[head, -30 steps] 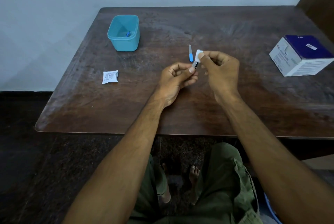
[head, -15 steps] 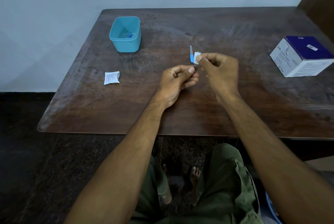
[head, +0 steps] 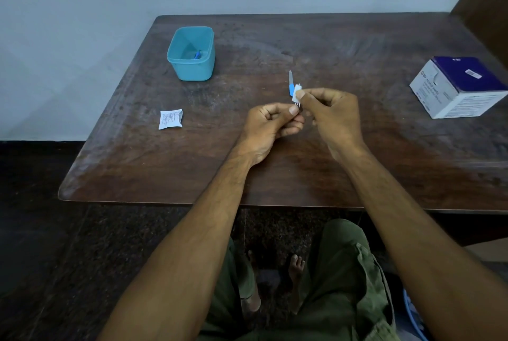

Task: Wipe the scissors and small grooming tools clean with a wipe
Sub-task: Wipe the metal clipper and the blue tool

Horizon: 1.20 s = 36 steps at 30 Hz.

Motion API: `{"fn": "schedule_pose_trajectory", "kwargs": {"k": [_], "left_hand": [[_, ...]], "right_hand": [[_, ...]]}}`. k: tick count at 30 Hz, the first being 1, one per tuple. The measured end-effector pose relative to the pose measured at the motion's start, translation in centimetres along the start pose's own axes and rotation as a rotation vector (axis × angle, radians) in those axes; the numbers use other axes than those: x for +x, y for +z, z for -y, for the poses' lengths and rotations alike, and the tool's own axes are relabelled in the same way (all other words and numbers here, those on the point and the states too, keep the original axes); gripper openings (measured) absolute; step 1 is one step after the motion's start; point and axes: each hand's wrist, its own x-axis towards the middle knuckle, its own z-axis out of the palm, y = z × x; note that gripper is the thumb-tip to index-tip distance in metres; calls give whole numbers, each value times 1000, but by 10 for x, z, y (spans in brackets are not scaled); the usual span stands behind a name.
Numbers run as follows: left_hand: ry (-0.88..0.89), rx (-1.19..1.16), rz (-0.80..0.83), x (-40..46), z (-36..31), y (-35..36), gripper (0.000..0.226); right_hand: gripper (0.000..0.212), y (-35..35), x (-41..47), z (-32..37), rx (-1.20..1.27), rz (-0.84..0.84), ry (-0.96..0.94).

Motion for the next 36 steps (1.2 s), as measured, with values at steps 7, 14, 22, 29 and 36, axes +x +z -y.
{"fn": "schedule_pose_trajectory", "kwargs": {"k": [7,14,22,29,36], "left_hand": [[-11,63,41,-1,0,3,16],[16,12,25,-3,-3,2,18],[-4,-110,-16,-4,-9,2,15],[-43,-185,-7,-2,-8,0,15],[5,-137,-47,0,-5,0,12]], "right_hand": [[9,-6,-5,-7,-18,14,-7],[9,-5,-5,-10,50,-19,13],[7,-8,-7,-14,87,-74,111],[10,-3,-10,-14,16,-36,14],[5,8,-7,-13,-143,-30,-86]]}}
